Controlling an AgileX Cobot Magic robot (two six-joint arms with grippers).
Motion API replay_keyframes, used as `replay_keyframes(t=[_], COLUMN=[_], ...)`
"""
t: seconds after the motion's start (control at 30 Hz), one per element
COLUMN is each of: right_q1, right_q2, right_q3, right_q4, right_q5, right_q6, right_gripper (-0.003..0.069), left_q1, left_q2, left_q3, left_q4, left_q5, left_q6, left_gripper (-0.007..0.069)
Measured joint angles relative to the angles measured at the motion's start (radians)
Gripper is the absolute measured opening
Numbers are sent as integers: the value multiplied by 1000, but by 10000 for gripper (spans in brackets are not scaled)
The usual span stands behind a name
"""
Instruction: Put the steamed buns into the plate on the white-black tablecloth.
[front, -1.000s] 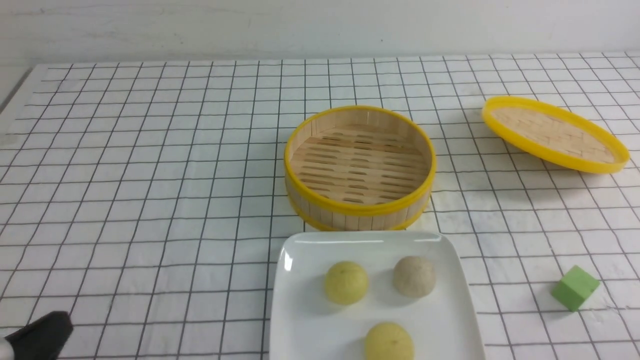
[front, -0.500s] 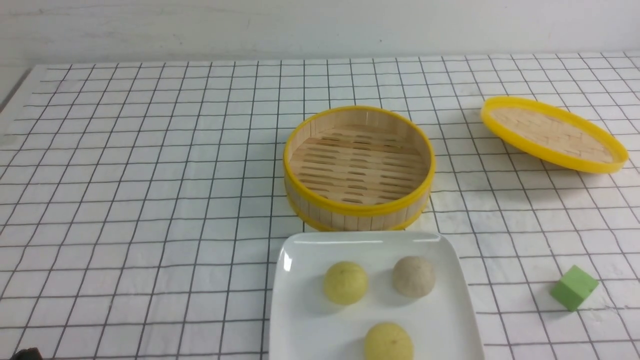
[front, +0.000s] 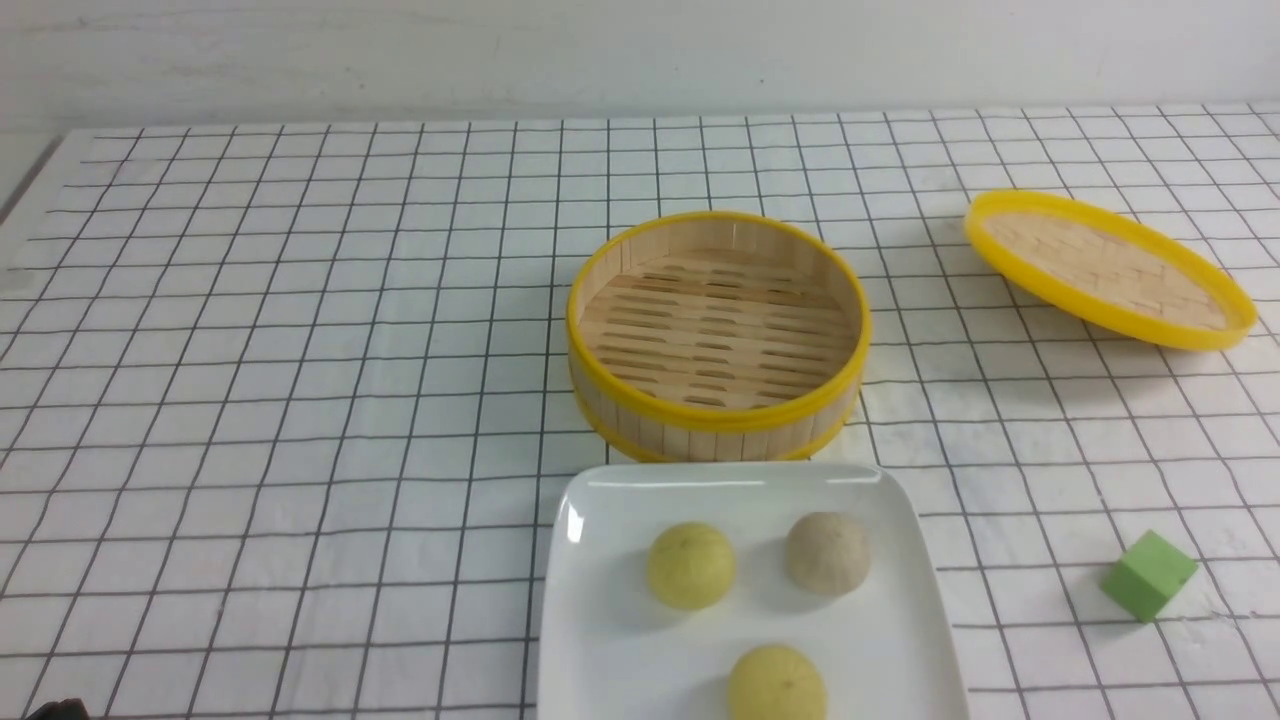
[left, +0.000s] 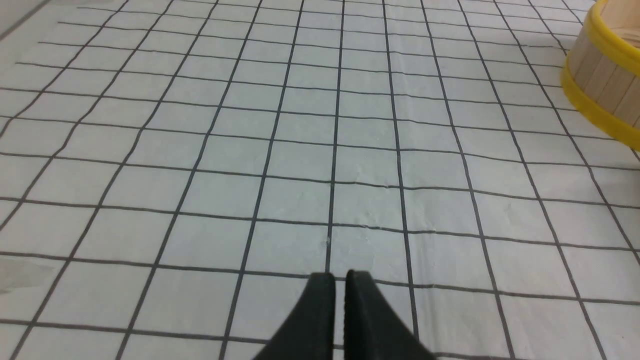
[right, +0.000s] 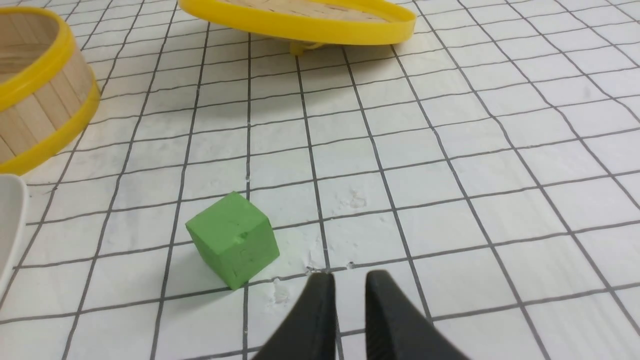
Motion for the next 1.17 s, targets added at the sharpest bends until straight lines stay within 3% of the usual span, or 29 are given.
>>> replay_keyframes(t=[1.17], right_q1=[0], right_q2=[0], right_q3=[0], right_q4=[0], right_q5=[0], right_q6=[-1], right_gripper=[138], left_q1=[0], left_q2=[0], left_q3=[0], left_q4=[38], left_q5=[4], left_q6=[0], left_gripper=[73])
